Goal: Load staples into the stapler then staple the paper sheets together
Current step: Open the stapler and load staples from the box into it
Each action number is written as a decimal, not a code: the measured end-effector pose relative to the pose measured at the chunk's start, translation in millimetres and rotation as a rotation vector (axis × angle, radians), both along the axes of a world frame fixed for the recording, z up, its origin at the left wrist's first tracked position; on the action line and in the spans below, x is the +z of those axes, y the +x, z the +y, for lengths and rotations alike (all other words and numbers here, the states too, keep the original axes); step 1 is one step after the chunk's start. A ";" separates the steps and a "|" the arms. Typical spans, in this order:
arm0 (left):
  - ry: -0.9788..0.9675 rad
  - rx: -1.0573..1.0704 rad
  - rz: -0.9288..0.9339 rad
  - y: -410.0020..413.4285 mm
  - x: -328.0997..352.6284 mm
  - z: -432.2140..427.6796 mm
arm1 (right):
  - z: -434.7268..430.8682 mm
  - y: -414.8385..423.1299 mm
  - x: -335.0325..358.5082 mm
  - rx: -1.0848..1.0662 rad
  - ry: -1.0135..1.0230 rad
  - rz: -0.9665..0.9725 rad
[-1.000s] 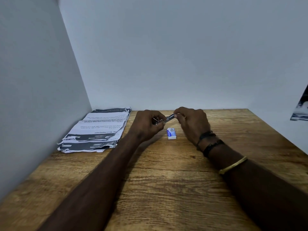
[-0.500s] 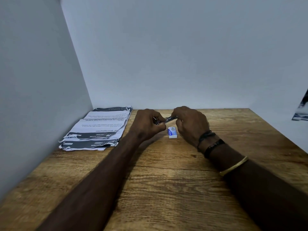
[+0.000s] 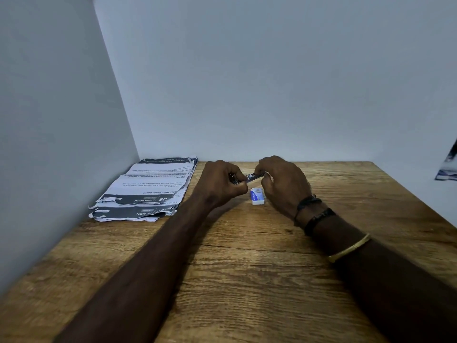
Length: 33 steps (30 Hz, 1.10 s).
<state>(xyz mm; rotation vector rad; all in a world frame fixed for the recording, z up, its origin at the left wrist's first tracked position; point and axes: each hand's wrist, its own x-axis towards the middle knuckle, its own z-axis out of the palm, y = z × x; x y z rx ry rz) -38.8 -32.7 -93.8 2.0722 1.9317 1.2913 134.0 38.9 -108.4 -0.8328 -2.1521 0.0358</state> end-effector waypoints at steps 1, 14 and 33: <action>-0.004 0.000 0.002 0.4 0.1 0.0 | -0.9 -0.2 0.7 -0.012 0.006 -0.027; -0.024 -0.048 -0.004 2.8 1.2 -2.0 | -8.8 -8.4 8.8 -0.086 0.030 -0.175; -0.049 -0.058 0.023 2.7 -0.6 0.4 | -7.8 -16.4 16.6 -0.092 -0.375 0.041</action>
